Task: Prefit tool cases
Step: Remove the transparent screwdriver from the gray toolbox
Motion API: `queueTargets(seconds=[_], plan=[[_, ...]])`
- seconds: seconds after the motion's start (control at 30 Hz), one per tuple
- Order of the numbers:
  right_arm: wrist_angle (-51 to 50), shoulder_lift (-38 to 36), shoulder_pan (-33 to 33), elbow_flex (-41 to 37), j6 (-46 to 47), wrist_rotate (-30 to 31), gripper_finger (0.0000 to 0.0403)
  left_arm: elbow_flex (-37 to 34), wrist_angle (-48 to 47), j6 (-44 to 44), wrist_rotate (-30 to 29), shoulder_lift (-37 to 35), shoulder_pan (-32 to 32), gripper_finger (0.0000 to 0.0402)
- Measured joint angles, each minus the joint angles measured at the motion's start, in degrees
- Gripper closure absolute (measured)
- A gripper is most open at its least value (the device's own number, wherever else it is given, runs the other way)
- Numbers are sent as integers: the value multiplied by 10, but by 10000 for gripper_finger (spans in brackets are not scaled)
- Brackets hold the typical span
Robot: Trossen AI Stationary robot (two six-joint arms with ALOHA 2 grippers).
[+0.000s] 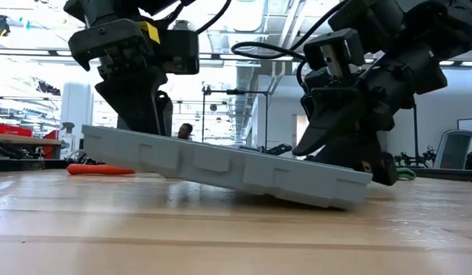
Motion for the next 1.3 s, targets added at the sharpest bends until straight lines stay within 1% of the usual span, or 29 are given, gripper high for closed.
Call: queueTargets(seconds=[0.1, 0.17, 0.4, 0.57, 0.73, 0.87, 1.03, 1.3], plan=[[-9, 0, -4, 1, -6, 16, 292, 1, -32, -12, -16, -2, 0, 220], [-10, 0, -4, 1, -8, 23, 292, 2, -46, -17, -16, -2, 0, 220], [-10, 1, -9, 1, 0, 26, 292, 3, -74, -45, 26, -3, -1, 220], [-14, 1, -8, 1, 1, 27, 292, 3, -85, -50, 25, -3, -2, 220], [-21, 1, -8, 1, 1, 25, 292, 0, -54, -49, 19, -20, -2, 209], [-27, 0, -7, 0, 1, 18, 292, -1, -32, -47, -7, -46, -2, 195], [-19, 1, -9, 1, -1, 29, 292, 1, -81, -36, -12, -53, -2, 185], [-19, 1, -9, 1, -3, 29, 292, 2, -125, -55, 24, -53, -1, 184]])
